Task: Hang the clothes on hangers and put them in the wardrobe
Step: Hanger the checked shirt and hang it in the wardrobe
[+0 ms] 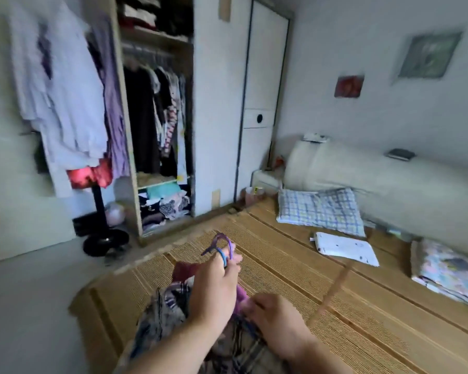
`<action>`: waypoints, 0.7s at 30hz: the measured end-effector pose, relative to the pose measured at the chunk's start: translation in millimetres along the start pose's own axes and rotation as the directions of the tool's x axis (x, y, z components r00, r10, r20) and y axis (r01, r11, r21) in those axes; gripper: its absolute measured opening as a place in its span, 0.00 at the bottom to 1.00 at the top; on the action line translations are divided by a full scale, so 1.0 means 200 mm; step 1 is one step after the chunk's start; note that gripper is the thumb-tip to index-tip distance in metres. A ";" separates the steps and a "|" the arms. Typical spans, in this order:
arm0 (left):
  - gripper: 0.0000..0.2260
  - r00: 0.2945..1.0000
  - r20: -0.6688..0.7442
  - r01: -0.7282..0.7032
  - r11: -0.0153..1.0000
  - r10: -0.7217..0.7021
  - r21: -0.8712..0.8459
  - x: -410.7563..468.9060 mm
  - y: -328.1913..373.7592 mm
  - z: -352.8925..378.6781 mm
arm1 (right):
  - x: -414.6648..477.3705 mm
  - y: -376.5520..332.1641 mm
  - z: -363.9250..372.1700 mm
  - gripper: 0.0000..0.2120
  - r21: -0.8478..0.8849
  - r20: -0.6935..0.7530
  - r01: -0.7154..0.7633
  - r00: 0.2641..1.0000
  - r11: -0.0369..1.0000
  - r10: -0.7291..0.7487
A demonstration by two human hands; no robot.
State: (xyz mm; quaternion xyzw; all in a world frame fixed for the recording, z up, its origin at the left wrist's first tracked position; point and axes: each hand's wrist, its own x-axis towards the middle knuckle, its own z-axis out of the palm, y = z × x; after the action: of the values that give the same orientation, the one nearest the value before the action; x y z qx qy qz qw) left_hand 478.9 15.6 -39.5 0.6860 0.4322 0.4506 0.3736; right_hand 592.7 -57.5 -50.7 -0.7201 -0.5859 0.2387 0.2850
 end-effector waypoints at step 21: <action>0.10 0.983 -0.157 -0.112 0.986 0.092 -0.123 1.09 -0.41 -2.03 | 1.21 -1.69 0.97 0.11 -0.072 -0.015 0.335 0.941 0.939 -0.337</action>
State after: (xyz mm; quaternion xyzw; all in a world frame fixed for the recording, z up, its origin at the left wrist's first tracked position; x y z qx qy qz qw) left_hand 124.4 296.0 79.1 0.6451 0.3930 0.5473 0.3604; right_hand 269.4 255.3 39.9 -0.6220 -0.7041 0.1569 0.3046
